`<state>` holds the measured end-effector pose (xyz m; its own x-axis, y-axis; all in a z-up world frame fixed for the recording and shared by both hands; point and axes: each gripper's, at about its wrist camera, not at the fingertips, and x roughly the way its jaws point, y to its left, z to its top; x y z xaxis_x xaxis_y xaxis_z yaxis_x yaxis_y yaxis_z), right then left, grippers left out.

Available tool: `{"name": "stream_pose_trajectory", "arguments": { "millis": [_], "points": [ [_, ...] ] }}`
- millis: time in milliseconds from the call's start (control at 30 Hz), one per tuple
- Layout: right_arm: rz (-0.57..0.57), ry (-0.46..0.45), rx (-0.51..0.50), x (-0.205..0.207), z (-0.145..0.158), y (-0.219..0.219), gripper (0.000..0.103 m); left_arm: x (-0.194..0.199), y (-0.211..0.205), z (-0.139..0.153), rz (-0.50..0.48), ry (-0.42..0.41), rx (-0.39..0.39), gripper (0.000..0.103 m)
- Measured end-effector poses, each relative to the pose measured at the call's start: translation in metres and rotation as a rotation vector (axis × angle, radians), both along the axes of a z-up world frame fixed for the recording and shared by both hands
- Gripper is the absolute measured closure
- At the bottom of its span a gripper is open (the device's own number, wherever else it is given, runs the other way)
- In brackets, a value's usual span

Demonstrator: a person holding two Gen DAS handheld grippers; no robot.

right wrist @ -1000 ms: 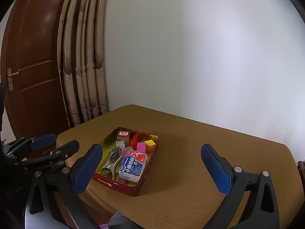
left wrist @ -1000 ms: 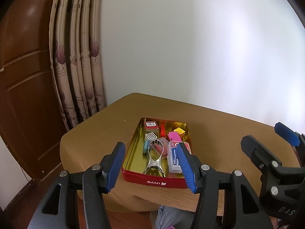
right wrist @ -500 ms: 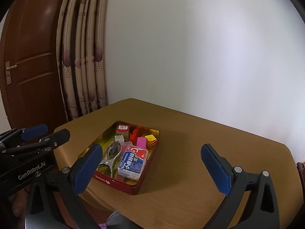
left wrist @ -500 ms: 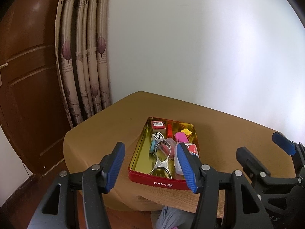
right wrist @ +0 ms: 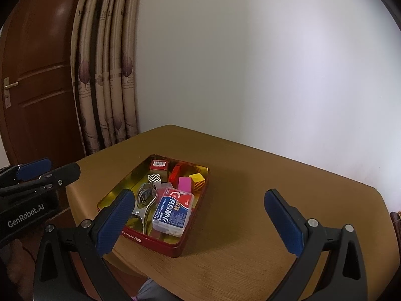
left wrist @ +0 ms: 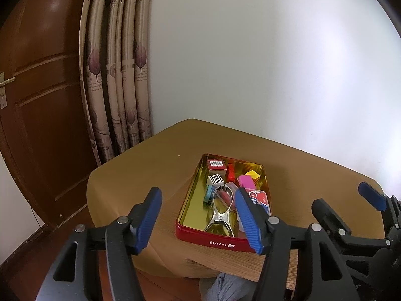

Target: Organize rigid objects

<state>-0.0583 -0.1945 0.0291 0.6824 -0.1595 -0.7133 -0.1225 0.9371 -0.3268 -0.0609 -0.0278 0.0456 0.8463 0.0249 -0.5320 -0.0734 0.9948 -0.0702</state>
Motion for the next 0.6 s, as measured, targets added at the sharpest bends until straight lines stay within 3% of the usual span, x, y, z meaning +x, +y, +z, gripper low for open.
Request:
{"name": "stream_pose_trajectory", "arguments": {
  "millis": [600],
  "points": [
    [0.01, 0.017, 0.002, -0.0058, -0.0045, 0.0047, 0.001, -0.0007, -0.0038, -0.0018, 0.0, 0.002, 0.023, 0.041]
  ]
}}
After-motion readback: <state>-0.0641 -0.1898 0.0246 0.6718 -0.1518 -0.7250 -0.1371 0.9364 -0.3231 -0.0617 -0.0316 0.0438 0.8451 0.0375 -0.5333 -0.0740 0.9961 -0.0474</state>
